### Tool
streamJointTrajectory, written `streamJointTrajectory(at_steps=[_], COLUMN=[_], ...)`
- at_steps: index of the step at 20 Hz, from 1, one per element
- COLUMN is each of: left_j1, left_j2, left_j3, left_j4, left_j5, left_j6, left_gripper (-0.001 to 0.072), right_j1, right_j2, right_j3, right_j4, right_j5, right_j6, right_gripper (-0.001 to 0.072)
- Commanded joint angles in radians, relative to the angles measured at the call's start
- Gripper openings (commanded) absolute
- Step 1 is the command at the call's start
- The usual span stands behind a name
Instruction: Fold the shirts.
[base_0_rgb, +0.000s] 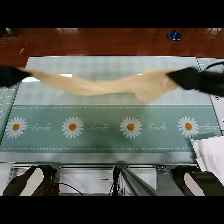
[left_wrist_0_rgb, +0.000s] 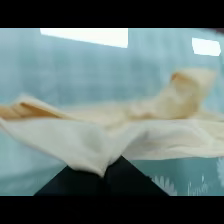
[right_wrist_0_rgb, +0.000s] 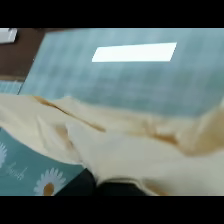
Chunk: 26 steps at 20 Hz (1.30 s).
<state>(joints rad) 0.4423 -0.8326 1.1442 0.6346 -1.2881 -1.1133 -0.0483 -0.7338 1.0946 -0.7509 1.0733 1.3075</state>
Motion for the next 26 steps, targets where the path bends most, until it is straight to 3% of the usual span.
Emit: streamJointTrajectory(at_steps=[1,5,8,12,15,17,20,22,26], left_j1=[0.0,0.0,0.0,0.0,0.0,0.001,0.001,0.0,0.0], left_j2=[0.272,0.436,0.483,0.488,0.473,0.459,0.455,0.425,0.294], left_j3=[0.172,0.272,0.336,0.46,0.438,0.354,0.161,0.024,0.019], left_j4=[-0.13,-0.126,-0.031,0.183,0.322,0.332,0.296,0.245,-0.032], left_j5=[0.187,0.179,0.029,-0.248,-0.44,-0.503,-0.372,-0.206,0.08], left_j6=[0.007,-0.009,-0.191,-0.328,-0.35,-0.34,-0.303,-0.246,-0.005], left_gripper=[0.004,0.004,0.004,0.0039,0.0038,0.0038,0.0037,0.0037,0.0036], right_j1=[-0.066,-0.096,-0.096,-0.096,-0.095,-0.095,-0.095,-0.095,-0.054], right_j2=[0.039,0.04,0.04,0.059,0.064,0.055,0.019,-0.04,-0.19], right_j3=[0.311,0.623,0.781,0.874,0.861,0.787,0.55,0.386,0.426], right_j4=[-0.191,-0.494,-0.599,-0.658,-0.76,-0.724,-0.636,-0.636,-0.467], right_j5=[0.043,0.254,0.496,0.764,0.783,0.783,0.746,0.547,0.239], right_j6=[0.093,0.209,0.253,0.27,0.26,0.26,0.248,0.214,0.154], right_gripper=[0.0025,0.0026,0.0026,0.0025,0.0025,0.0025,0.0024,0.0025,0.0024])
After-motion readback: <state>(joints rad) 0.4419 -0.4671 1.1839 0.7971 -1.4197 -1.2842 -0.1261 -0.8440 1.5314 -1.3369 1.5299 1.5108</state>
